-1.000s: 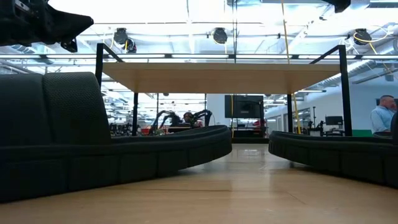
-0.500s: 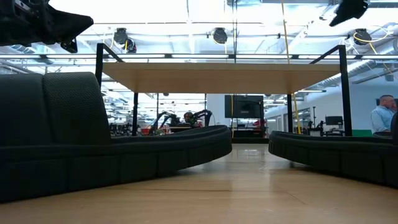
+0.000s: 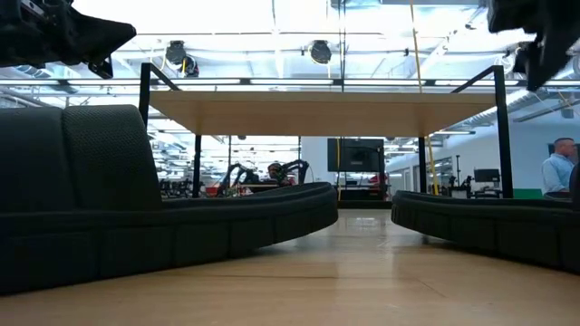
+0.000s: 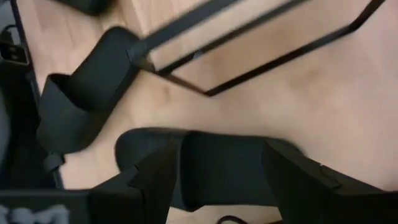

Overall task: Pick and place slides into the shelf
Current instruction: Put the right black slide on the shelf

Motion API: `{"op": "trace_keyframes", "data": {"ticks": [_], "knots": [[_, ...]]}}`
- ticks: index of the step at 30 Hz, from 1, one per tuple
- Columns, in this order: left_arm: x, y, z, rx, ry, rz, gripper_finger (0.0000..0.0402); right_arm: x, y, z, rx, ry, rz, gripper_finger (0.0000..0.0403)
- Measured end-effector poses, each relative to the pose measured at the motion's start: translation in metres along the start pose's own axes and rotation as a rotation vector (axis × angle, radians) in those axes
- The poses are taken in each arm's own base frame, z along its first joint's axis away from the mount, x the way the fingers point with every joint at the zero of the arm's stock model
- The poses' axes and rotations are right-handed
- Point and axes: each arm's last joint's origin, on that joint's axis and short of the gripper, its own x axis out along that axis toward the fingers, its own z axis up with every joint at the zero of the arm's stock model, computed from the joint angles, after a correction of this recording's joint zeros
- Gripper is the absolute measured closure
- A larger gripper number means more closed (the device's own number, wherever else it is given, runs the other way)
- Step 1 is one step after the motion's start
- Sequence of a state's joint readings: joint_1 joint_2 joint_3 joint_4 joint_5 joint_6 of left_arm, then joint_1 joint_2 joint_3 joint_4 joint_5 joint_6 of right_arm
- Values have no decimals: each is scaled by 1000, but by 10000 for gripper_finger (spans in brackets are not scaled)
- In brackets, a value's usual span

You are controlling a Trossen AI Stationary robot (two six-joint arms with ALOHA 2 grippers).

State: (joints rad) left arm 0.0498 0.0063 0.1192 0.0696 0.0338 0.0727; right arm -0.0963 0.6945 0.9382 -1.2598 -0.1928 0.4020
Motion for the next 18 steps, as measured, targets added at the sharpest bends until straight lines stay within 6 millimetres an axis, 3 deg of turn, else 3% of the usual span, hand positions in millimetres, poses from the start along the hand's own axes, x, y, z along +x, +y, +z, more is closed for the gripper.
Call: {"op": "trace_keyframes", "data": {"ticks": [6,18], "knots": [[0,0,0,-7,0,0,369,31,-6,-8,55,107,91,175],[0,0,-1,-12,9,-2,369,69,-20,-28,138,204,154,174]]}}
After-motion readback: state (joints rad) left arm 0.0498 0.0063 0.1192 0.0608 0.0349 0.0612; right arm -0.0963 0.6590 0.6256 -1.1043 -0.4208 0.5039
